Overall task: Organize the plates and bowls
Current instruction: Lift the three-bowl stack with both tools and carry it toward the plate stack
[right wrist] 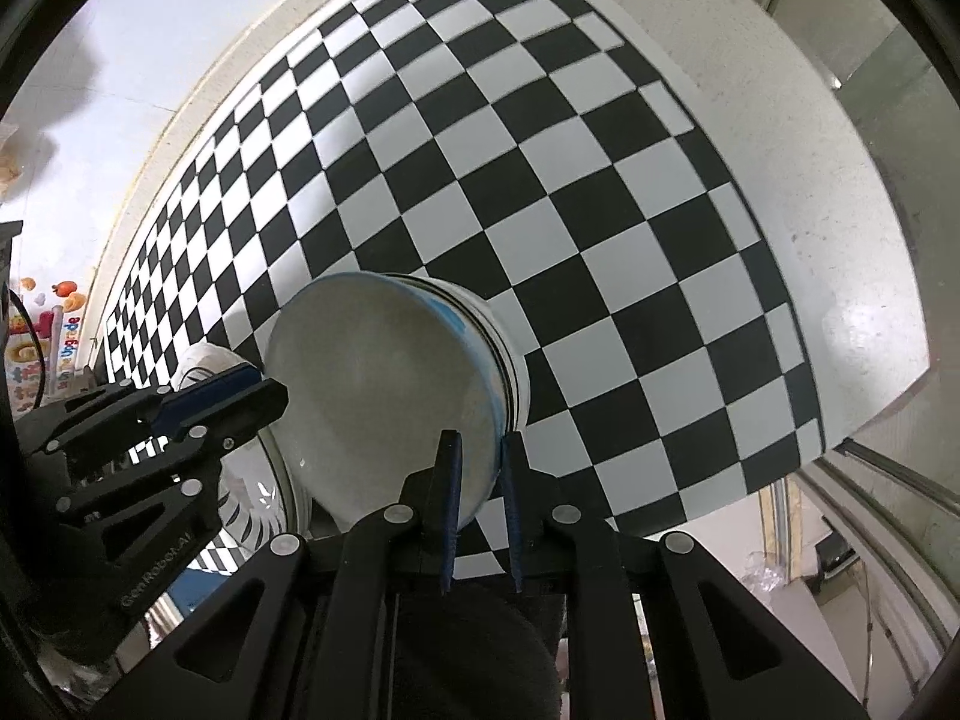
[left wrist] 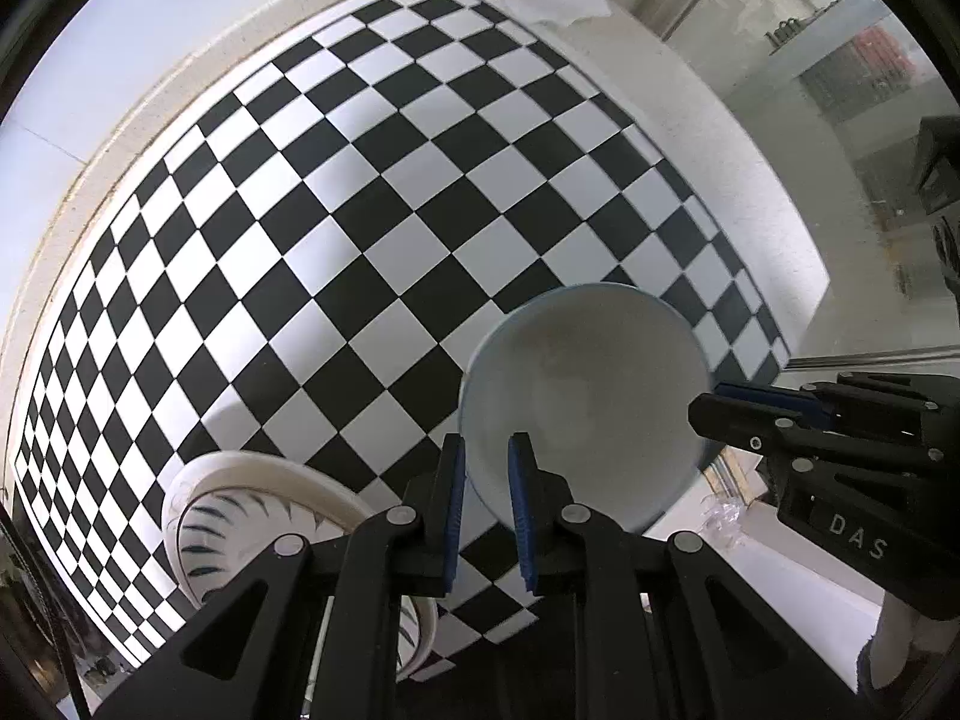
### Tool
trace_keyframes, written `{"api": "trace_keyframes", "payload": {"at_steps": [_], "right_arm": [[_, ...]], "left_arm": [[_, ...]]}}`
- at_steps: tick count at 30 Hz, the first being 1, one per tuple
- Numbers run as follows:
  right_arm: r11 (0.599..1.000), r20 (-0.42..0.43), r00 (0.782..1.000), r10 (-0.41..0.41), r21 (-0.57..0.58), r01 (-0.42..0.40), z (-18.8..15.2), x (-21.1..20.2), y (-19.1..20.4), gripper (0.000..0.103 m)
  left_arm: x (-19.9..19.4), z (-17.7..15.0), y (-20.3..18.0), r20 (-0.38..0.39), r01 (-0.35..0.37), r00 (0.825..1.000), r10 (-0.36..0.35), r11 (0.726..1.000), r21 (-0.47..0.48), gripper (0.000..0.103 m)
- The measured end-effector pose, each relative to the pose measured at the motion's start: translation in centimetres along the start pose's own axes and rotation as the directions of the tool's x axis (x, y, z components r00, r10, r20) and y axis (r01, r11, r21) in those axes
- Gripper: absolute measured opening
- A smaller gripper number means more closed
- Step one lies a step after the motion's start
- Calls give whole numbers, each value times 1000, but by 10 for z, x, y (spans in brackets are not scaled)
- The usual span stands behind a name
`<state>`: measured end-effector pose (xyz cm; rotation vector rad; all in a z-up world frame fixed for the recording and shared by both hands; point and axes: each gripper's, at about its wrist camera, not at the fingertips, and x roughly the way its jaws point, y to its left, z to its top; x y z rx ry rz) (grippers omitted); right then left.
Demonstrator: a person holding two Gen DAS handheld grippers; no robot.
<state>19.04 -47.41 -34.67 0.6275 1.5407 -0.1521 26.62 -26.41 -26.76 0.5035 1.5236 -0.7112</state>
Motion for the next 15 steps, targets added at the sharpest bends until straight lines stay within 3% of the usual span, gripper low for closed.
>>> {"api": "trace_keyframes", "payload": {"at_steps": [8,11,13,15], "right_arm": [[998,104,994,18,-55,-12,-36,-51,26,16],[997,138,990,1,-71,8,-53,-67,36,19],[996,160,987,-14,-80,28,-65,-77,41,36],[995,182,983,-28,-94,46,-77,-87,47,63]], "left_arm": [[-53,-35,-3,107,-6,994,4,1000,19,14],[-76,-48,1,161,3,987,-3,1000,-1,20],[-89,-57,5,189,2,982,0,1000,-11,20],[-98,-64,7,205,6,979,0,1000,-29,20]]}}
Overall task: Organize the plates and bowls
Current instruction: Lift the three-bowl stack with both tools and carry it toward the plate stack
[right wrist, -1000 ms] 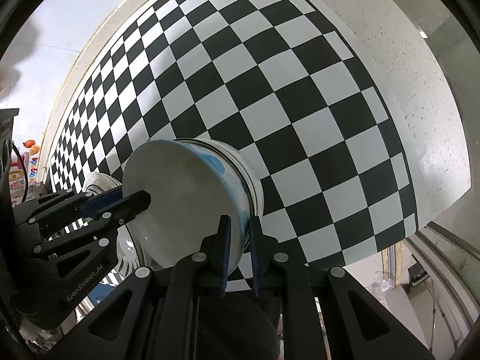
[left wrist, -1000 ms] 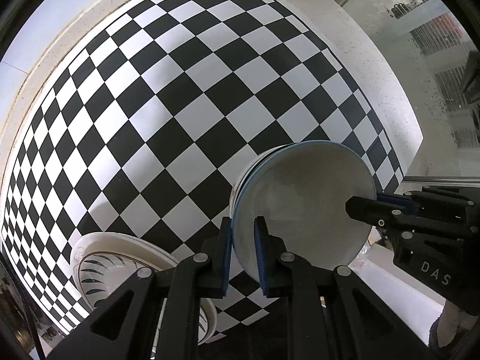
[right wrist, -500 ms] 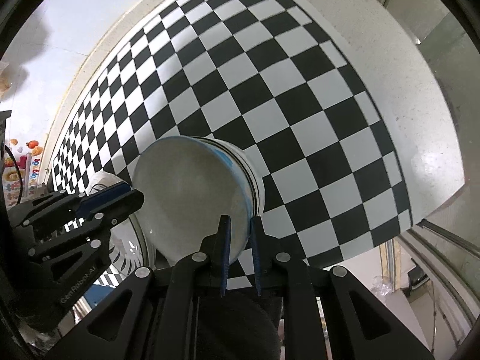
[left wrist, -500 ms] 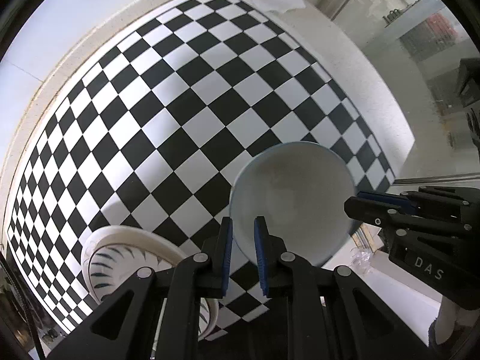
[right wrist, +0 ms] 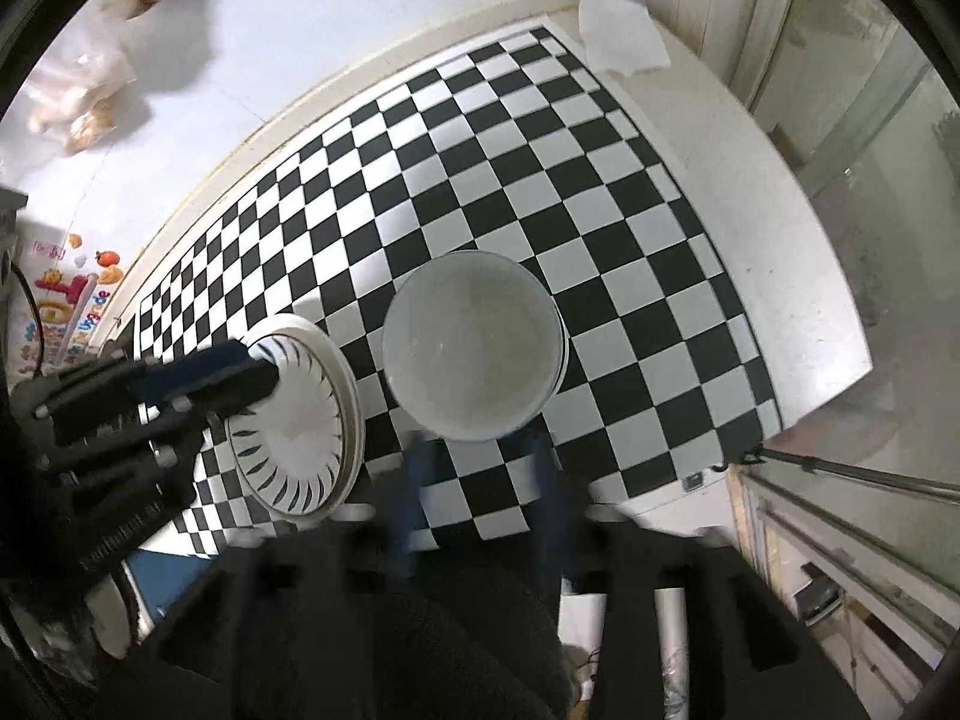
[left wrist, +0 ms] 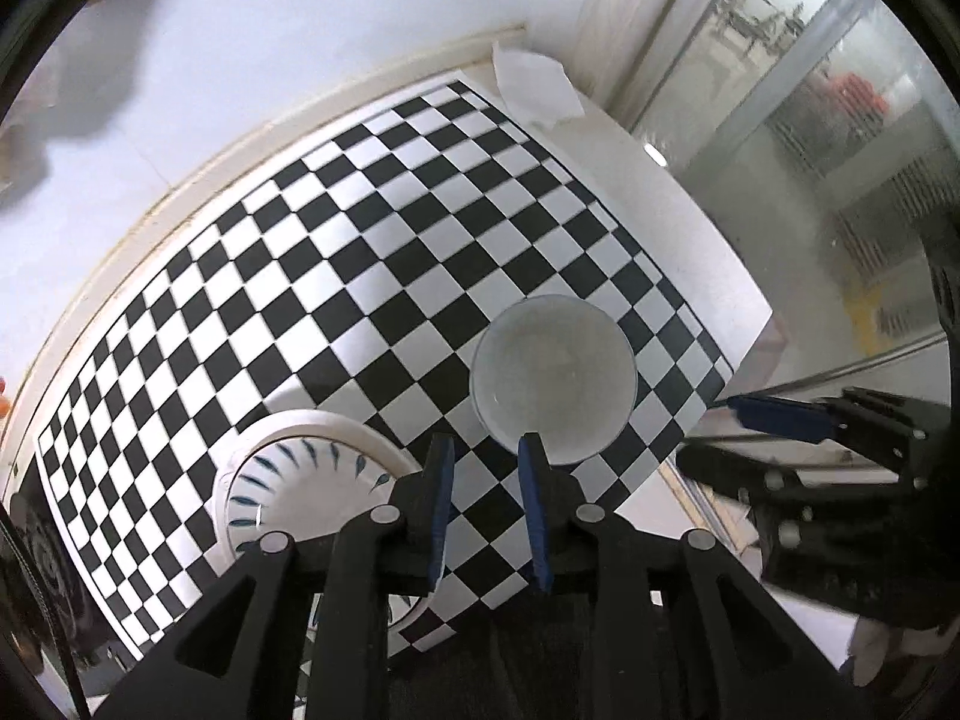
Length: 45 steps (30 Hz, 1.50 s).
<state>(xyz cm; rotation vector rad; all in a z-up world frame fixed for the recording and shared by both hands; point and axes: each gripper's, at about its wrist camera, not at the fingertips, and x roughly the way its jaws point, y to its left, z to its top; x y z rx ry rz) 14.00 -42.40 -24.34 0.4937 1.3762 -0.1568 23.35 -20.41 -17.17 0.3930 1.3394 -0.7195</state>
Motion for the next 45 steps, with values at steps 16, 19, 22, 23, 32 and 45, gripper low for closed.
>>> {"api": "trace_keyframes", "payload": {"at_steps": [16,19,22,23,32,45], "right_arm": [[996,139,987,-75,-33,80,-35,-79,25,82],[996,152,985,-82,-32,88,-36,-85,26,82],[996,151,986,-76,-26,81,-37,-86,26,82],[997,149,986,-74,-24,79,-36,-86,26,82],[998,135,990,-35,58,27,-20,-57,-3,88],[934,3,981,193,306,-185,22,87,-93,88]], "left_arm": [[-63,-30,-1,102,-18,995,21,999,-39,20],[-70,-31,-3,119,-21,993,25,999,-34,20],[-73,-30,-5,129,-24,991,28,999,-32,20],[-72,-29,-5,129,-21,991,25,999,-33,20],[-5,-5,20,-5,164,986,-167,971,-174,20],[137,38,54,-178,270,910,-374,862,-428,20]]}}
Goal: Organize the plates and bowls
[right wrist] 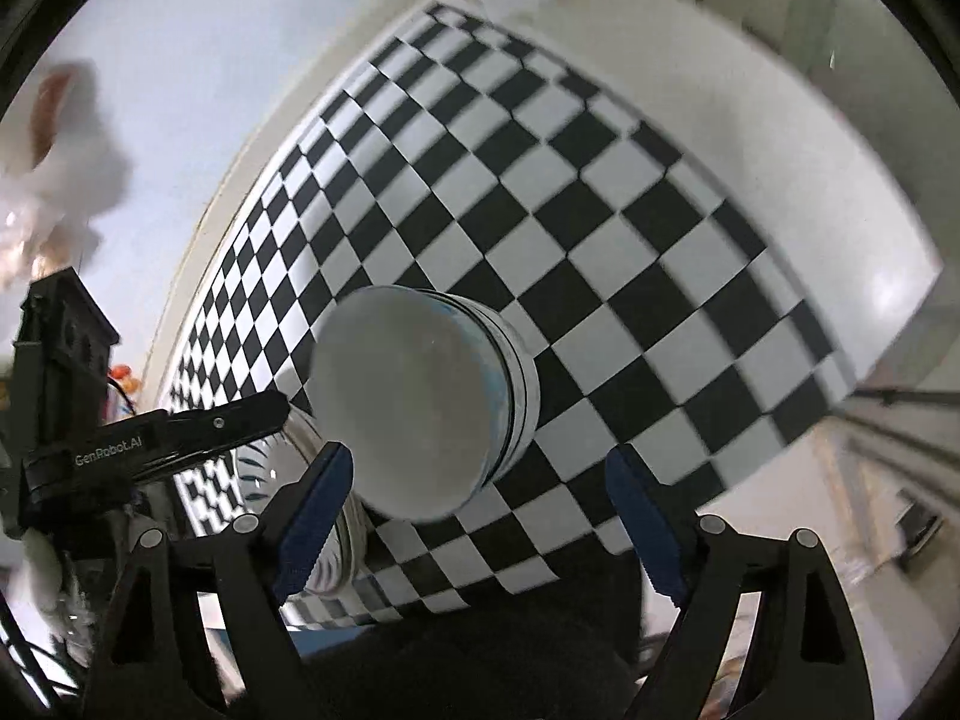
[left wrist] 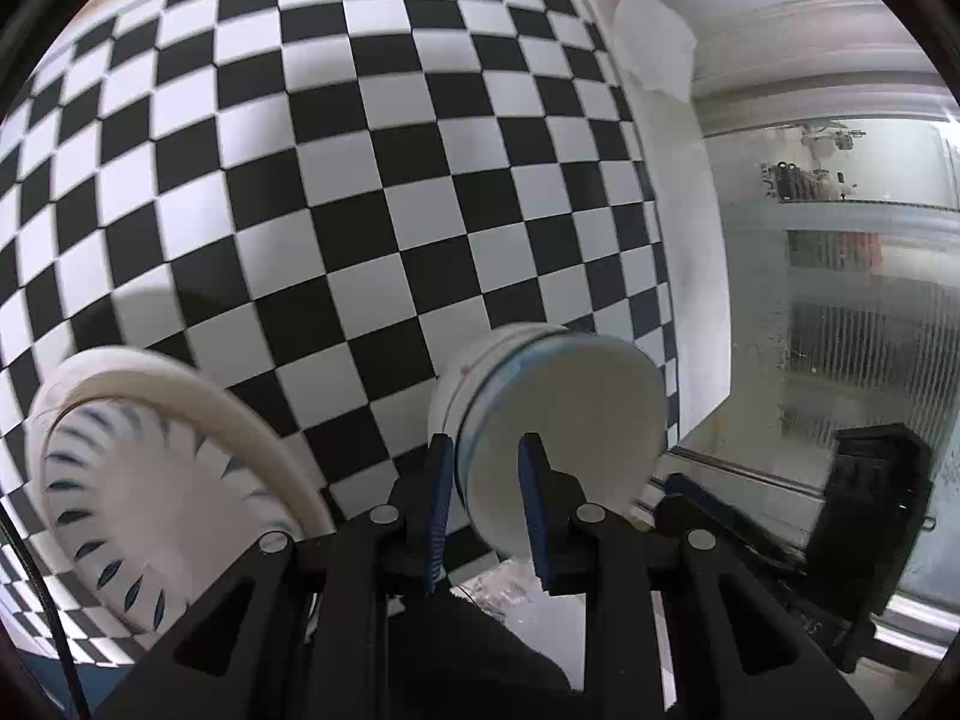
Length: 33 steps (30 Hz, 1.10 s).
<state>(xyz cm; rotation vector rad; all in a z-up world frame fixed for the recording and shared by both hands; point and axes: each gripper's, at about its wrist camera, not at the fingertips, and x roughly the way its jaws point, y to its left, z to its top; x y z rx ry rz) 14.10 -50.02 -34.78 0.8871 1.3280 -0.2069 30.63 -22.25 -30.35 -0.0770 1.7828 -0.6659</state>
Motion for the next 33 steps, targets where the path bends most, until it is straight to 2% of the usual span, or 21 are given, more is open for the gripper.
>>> {"api": "trace_keyframes", "payload": {"at_steps": [3,5,6,8,11,16,19,23,26,33], "right_arm": [[996,-42,996,73,53,-71,9,28,-18,88],[993,-60,994,90,81,-85,13,44,-28,88],[991,-70,992,105,85,-99,16,52,-31,88],[990,-84,989,118,85,-111,19,63,-34,88],[982,-85,981,176,82,-169,26,79,-39,88],[979,-117,973,201,67,-194,35,100,-38,88],[976,-126,968,216,60,-210,40,109,-35,87],[967,-142,957,254,65,-247,43,119,-30,71],[975,-131,966,223,53,-218,46,123,-33,61],[971,-131,962,238,46,-234,47,121,-42,59]], "left_arm": [[18,9,2,-37,10,999,-11,1000,-9,20],[29,13,2,-59,10,998,-11,1000,-4,22],[31,15,3,-63,6,998,-6,1000,0,22],[37,19,3,-69,0,998,1,1000,8,28],[47,24,2,-89,-20,996,22,1000,22,29],[65,31,0,-139,-52,988,60,997,60,29],[73,34,2,-154,-34,987,43,998,58,36],[72,35,7,-130,10,991,-4,999,46,35],[70,34,8,-116,22,993,-16,998,57,34],[70,28,-4,-85,-33,995,44,990,136,33]]}}
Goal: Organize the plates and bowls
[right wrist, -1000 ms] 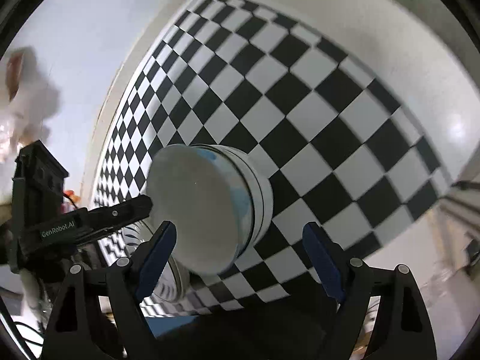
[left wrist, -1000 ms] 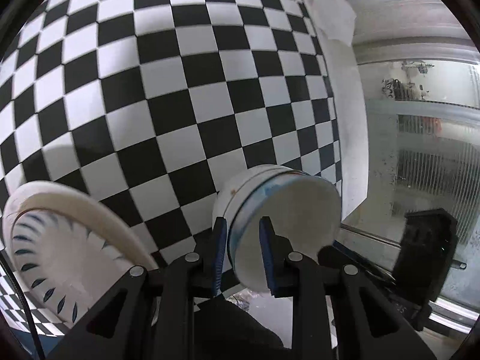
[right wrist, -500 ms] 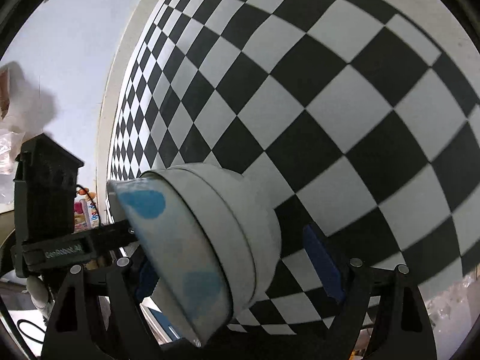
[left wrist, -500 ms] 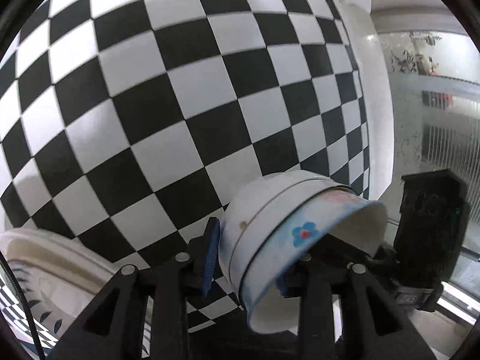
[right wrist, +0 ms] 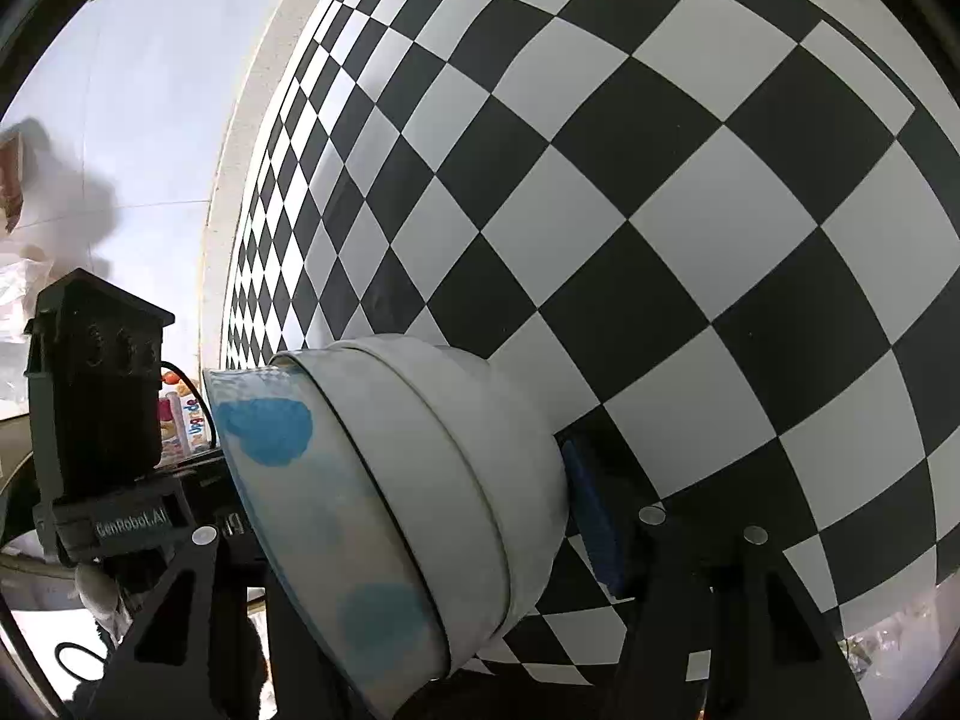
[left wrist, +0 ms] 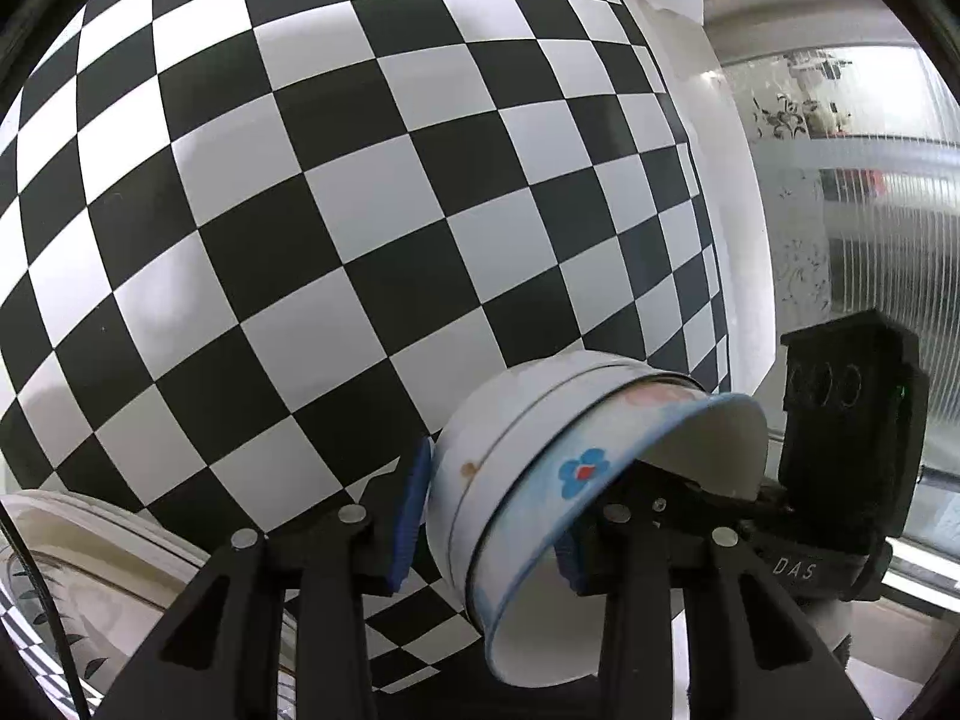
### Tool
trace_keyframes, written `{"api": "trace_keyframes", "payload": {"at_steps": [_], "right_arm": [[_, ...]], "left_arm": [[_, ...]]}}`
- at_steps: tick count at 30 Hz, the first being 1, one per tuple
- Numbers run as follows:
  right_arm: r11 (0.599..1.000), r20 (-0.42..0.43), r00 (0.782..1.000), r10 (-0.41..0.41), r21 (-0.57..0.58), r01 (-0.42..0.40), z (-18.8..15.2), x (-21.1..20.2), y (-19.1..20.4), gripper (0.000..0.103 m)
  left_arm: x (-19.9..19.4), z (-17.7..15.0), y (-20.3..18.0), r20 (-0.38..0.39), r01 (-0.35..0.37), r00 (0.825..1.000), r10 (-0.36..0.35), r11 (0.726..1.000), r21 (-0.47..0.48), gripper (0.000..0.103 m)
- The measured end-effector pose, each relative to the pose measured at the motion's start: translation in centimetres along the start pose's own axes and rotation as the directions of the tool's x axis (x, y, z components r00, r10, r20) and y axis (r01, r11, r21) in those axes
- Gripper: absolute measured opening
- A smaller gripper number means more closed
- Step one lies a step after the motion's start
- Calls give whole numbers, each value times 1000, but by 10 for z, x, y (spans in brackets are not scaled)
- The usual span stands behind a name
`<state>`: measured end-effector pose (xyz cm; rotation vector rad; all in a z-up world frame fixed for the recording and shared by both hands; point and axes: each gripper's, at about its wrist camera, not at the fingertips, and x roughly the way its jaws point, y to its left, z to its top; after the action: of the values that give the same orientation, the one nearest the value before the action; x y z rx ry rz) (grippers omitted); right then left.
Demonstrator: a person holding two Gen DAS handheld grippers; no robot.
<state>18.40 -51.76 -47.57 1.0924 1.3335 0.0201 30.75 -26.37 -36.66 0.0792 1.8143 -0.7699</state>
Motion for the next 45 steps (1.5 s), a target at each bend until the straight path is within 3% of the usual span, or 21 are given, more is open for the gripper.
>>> {"api": "trace_keyframes", "payload": {"at_steps": [19,28,36,45], "right_arm": [[1000,-29,999,27,10,-27,-23,-22,9,59],[999,-38,999,39,-17,-39,-32,-29,50,57],[999,-121,992,30,28,-26,-36,-2,78,55],[1000,-155,988,8,-10,-9,-50,1,109,55]], "left_arm": [[-21,-14,-1,33,-7,999,7,1000,-22,33],[-47,-29,13,42,-13,999,15,999,-40,34],[-47,-37,37,32,-26,999,30,995,-100,36],[-74,-48,46,50,-14,999,20,994,-105,36]]}}
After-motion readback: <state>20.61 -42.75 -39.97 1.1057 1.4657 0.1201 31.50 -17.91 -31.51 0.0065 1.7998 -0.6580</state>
